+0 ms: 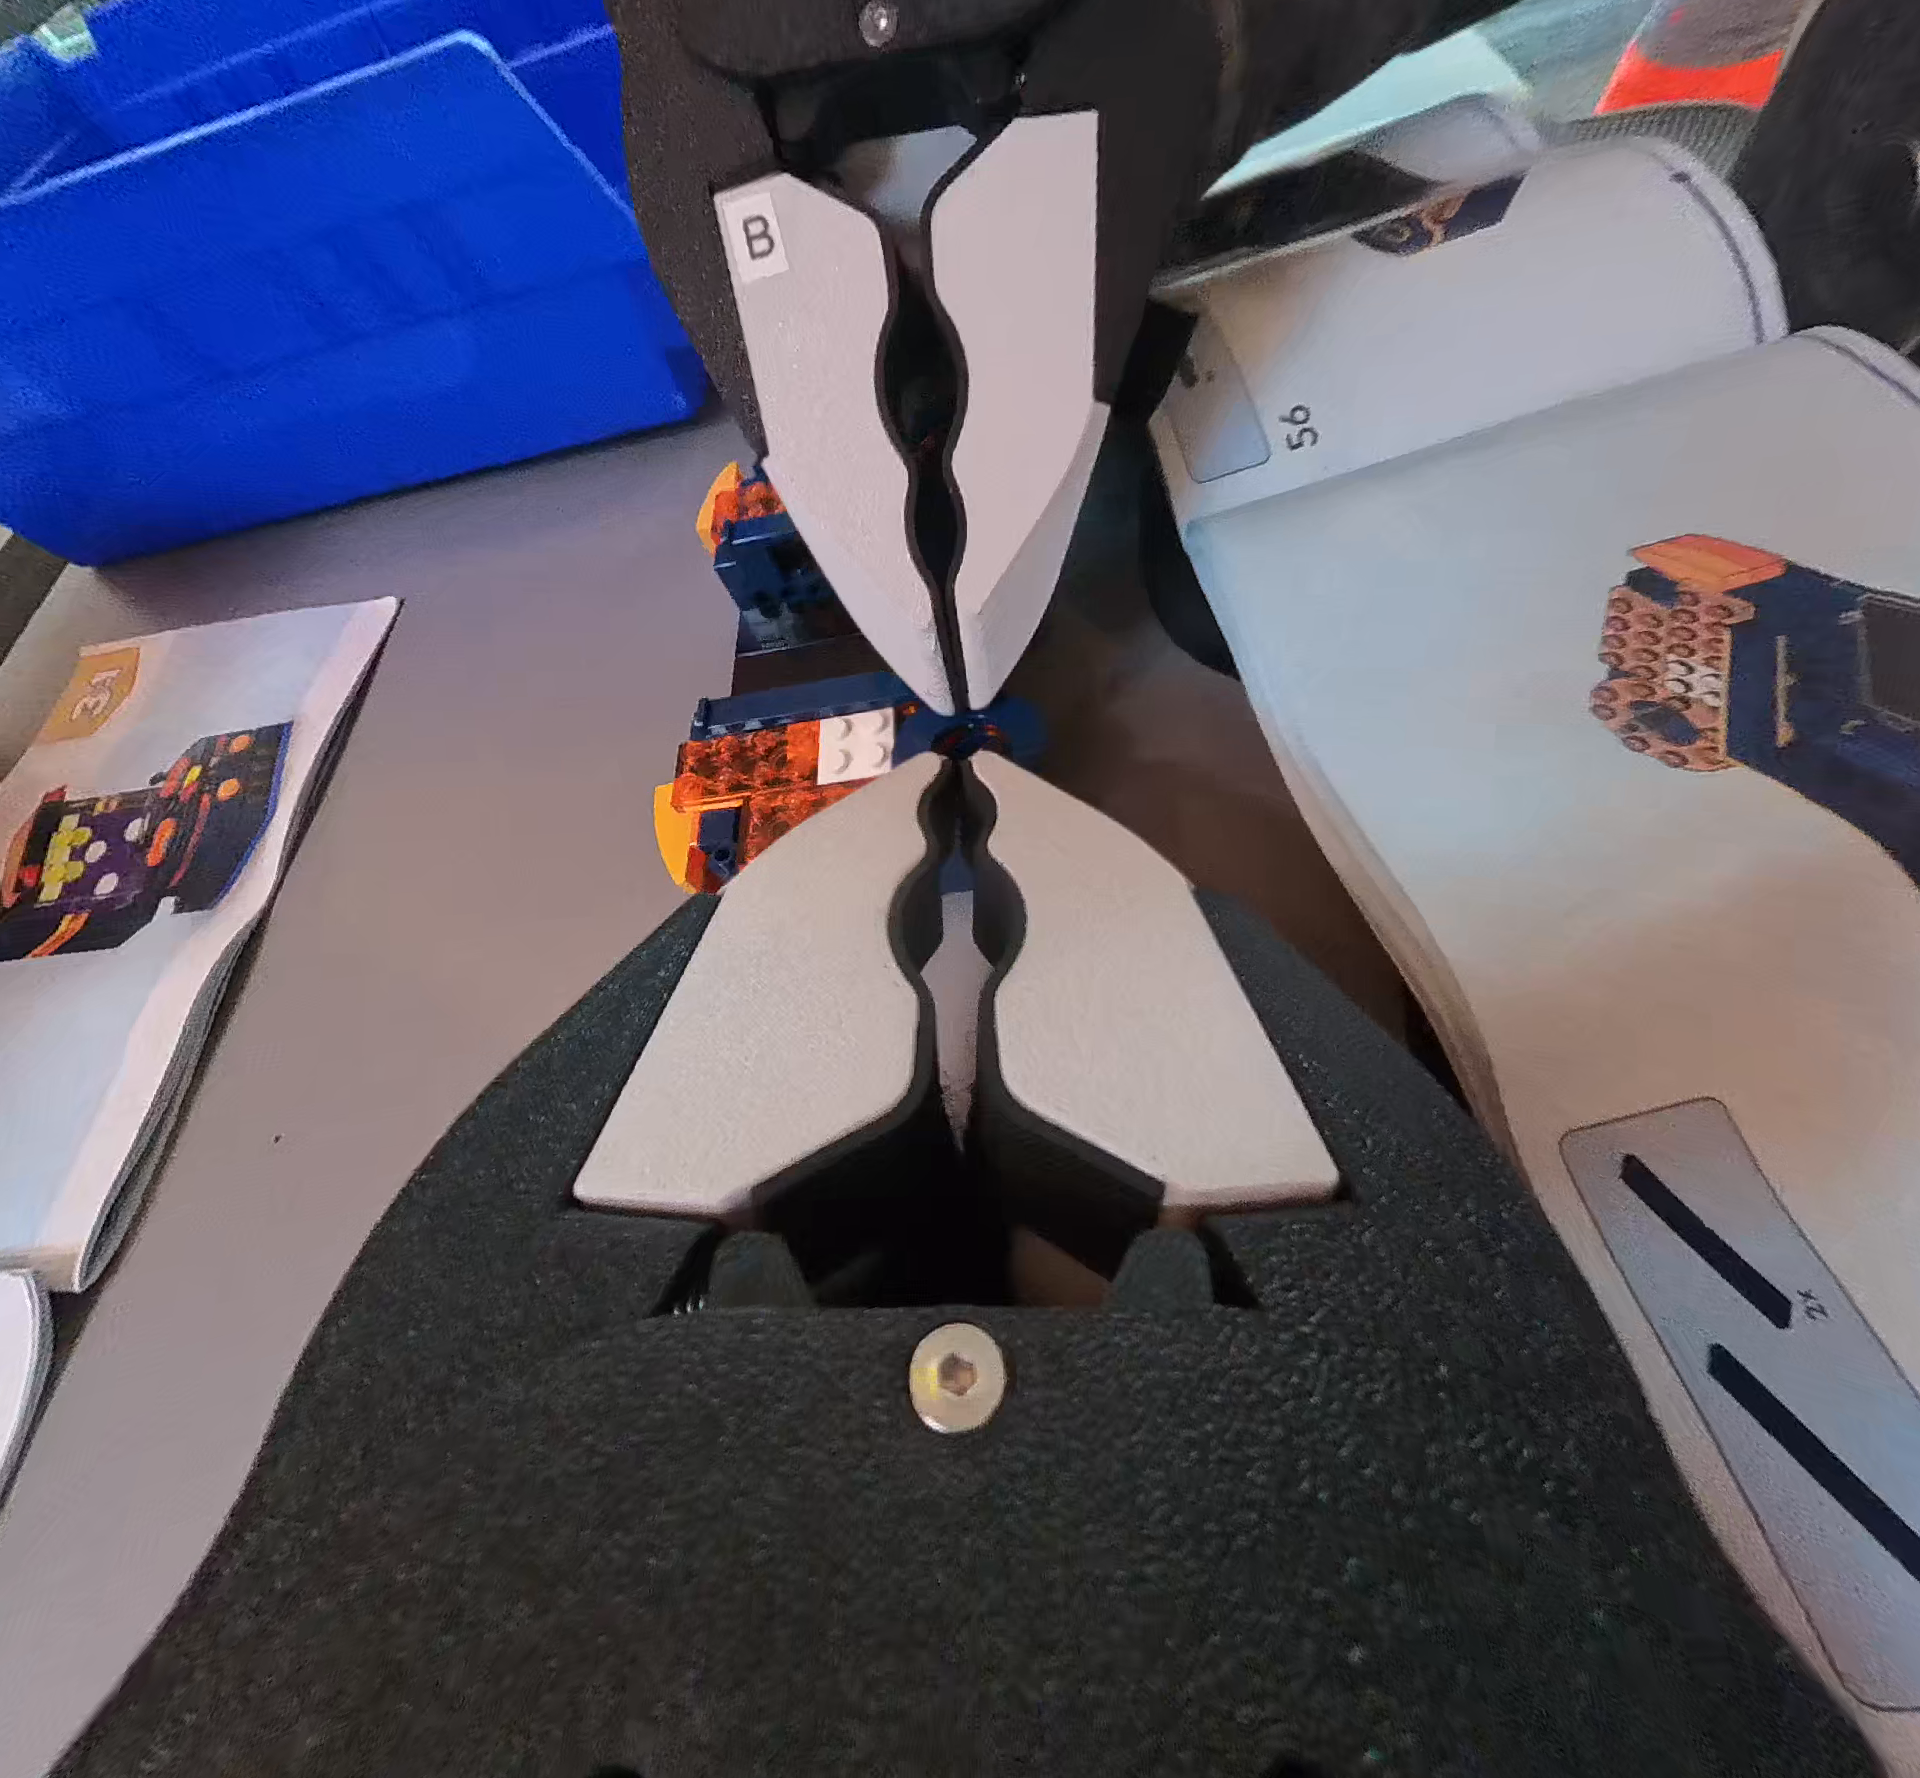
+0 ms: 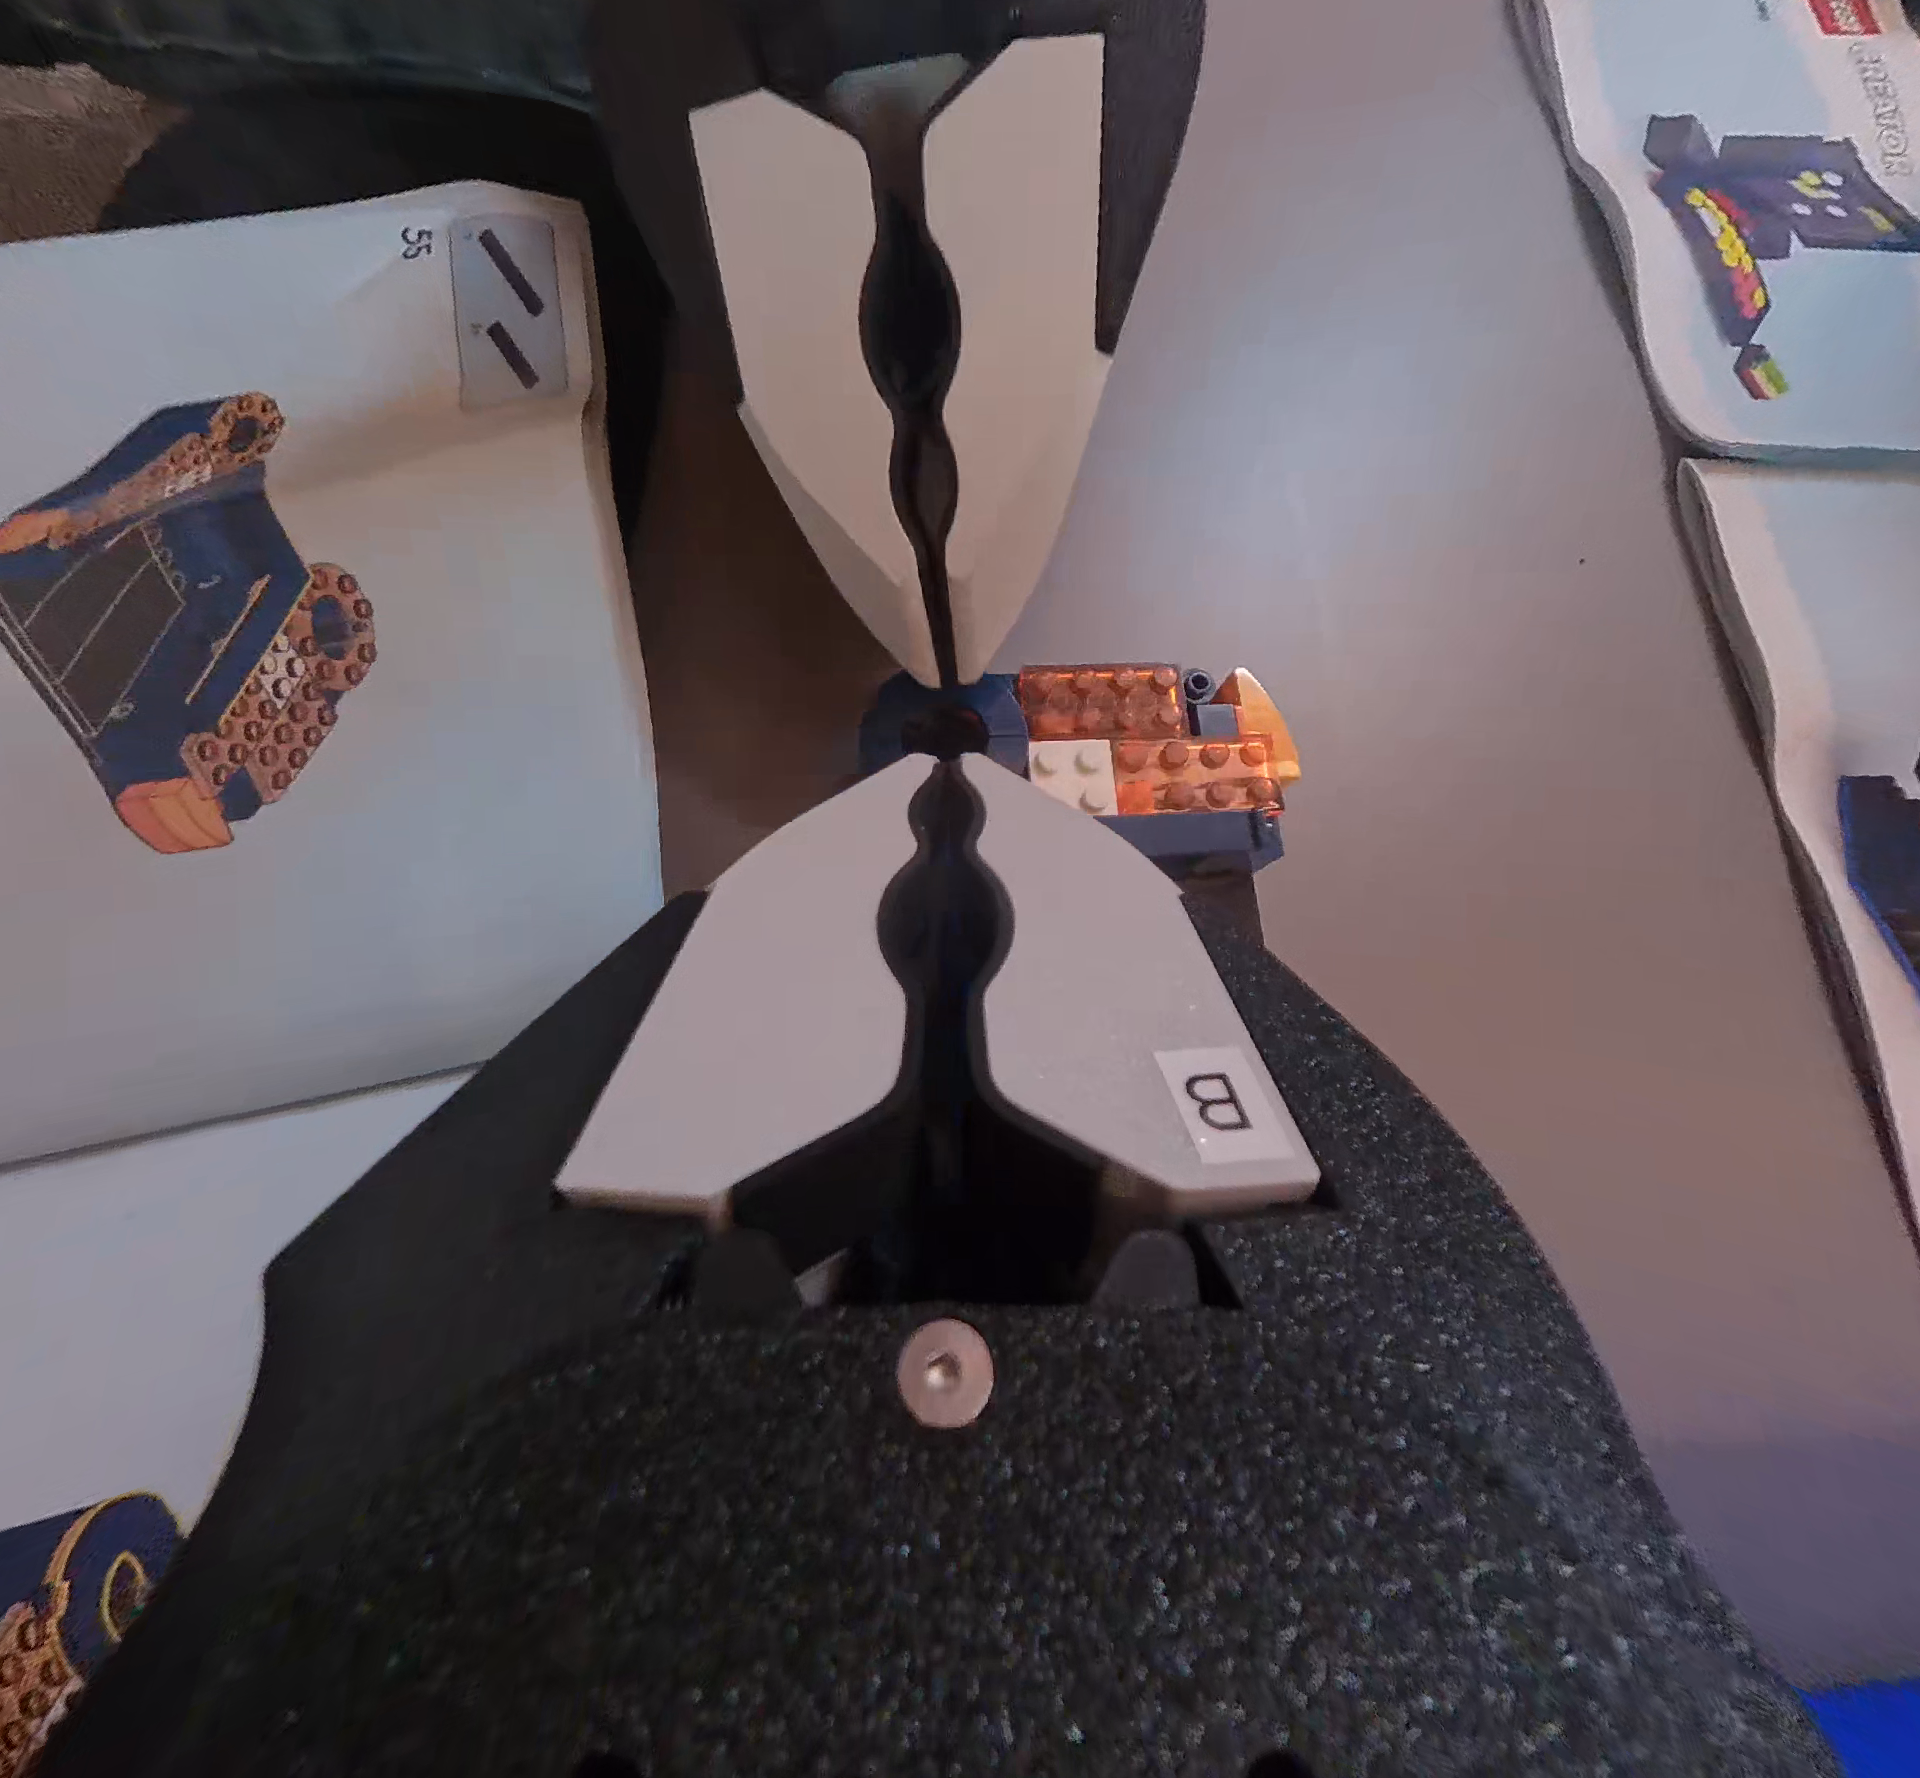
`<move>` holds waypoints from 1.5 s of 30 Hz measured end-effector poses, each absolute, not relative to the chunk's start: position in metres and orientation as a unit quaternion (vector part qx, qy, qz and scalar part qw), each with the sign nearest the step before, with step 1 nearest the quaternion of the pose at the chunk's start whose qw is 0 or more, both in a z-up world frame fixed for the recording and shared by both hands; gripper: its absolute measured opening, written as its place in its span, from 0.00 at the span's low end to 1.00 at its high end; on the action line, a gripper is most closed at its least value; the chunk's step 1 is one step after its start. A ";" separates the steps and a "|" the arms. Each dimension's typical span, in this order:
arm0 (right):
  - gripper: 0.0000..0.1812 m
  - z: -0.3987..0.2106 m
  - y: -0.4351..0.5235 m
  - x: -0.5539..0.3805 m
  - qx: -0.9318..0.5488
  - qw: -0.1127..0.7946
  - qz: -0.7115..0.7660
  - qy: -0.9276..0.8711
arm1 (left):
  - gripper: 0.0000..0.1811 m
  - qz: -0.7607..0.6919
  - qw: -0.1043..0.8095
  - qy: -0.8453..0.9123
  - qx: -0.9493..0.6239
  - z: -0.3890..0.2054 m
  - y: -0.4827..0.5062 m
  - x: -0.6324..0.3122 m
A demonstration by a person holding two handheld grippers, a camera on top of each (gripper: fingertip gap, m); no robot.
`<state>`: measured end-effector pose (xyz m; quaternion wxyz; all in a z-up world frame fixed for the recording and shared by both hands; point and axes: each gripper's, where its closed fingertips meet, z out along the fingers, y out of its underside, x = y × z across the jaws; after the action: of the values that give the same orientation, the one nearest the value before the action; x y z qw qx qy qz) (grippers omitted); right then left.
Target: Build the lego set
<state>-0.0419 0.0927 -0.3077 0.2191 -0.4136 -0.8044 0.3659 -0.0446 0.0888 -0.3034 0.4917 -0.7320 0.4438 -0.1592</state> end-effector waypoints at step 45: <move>0.00 -0.295 0.101 -0.045 -0.436 0.287 0.409 -0.748 | 0.00 -0.164 0.480 0.387 -0.770 -0.306 0.100 -0.051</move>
<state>-0.0447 0.1015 -0.2949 0.2866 -0.4365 -0.7485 0.4089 -0.0509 0.1003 -0.3056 0.4802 -0.7700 0.3866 -0.1645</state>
